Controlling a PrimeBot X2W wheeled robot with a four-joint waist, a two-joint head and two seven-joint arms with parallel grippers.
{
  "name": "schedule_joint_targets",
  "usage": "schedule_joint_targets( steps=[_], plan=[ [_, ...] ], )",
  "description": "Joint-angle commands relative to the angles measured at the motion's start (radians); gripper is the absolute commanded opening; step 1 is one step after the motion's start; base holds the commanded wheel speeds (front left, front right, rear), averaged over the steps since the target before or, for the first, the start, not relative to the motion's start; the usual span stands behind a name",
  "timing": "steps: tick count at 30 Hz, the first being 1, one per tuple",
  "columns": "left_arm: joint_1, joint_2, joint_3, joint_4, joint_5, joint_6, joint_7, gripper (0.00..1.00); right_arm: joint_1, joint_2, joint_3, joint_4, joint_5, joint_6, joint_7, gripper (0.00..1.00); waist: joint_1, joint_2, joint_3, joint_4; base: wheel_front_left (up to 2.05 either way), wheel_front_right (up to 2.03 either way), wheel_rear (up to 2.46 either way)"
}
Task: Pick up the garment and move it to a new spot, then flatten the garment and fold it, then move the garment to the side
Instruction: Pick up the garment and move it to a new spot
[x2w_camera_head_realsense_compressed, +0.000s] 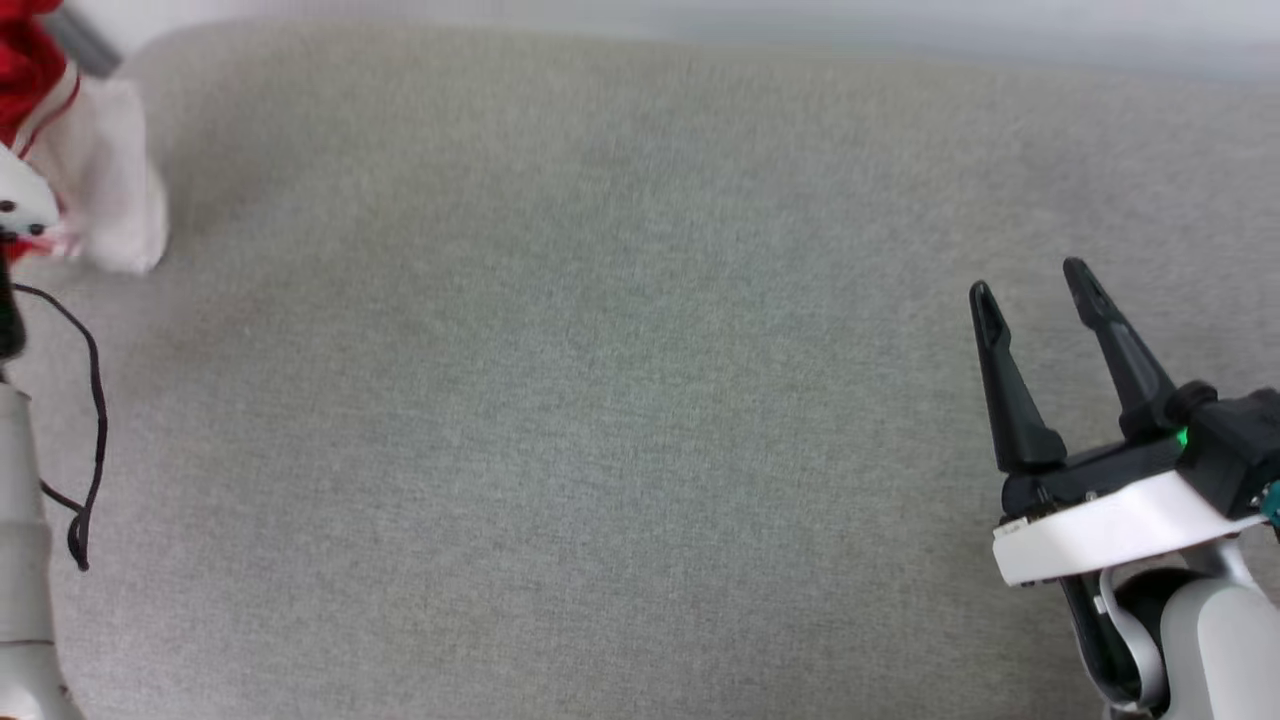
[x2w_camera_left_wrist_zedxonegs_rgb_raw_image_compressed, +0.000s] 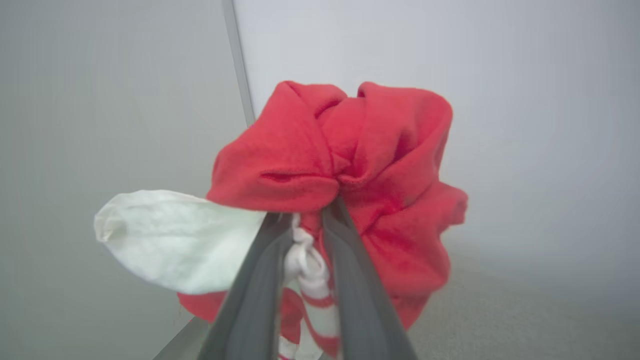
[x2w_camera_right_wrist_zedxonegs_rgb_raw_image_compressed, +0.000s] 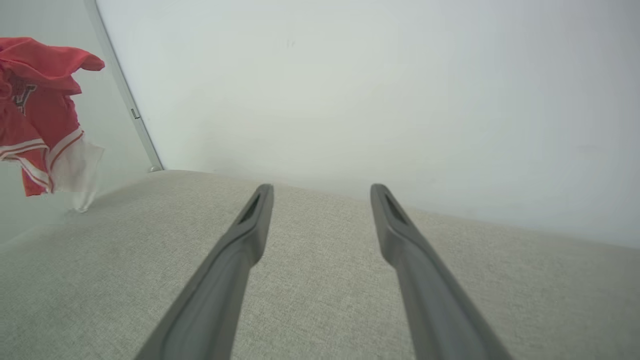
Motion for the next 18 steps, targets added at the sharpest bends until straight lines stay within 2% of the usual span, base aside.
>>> schedule_joint_targets(
  steps=[1,7,11,18],
  plan=[
    [-0.007,-0.013,-0.012,-0.004,0.006,-0.013,-0.045,0.0,0.021,0.01,-0.006,0.003,-0.001,-0.001,-0.003,1.0,0.0,0.0,-0.064,-0.027,0.0,0.0,0.0],
    [0.039,-0.082,-0.086,-0.034,0.031,-0.05,-0.158,0.0,0.079,0.035,-0.027,0.008,-0.005,-0.001,0.008,1.0,0.0,0.0,-0.144,-0.084,0.0,0.0,0.0],
    [0.085,-0.15,-0.14,-0.075,0.034,-0.058,-0.17,0.0,0.109,0.045,-0.032,0.008,-0.007,-0.001,0.014,1.0,0.0,0.0,-0.185,-0.14,0.0,0.0,0.0],
    [0.182,-0.289,-0.26,-0.15,0.025,-0.1,-0.163,0.0,0.142,0.057,-0.041,0.002,-0.006,-0.001,0.029,1.0,0.0,0.0,-0.208,-0.258,0.0,0.0,0.0]
  ],
)
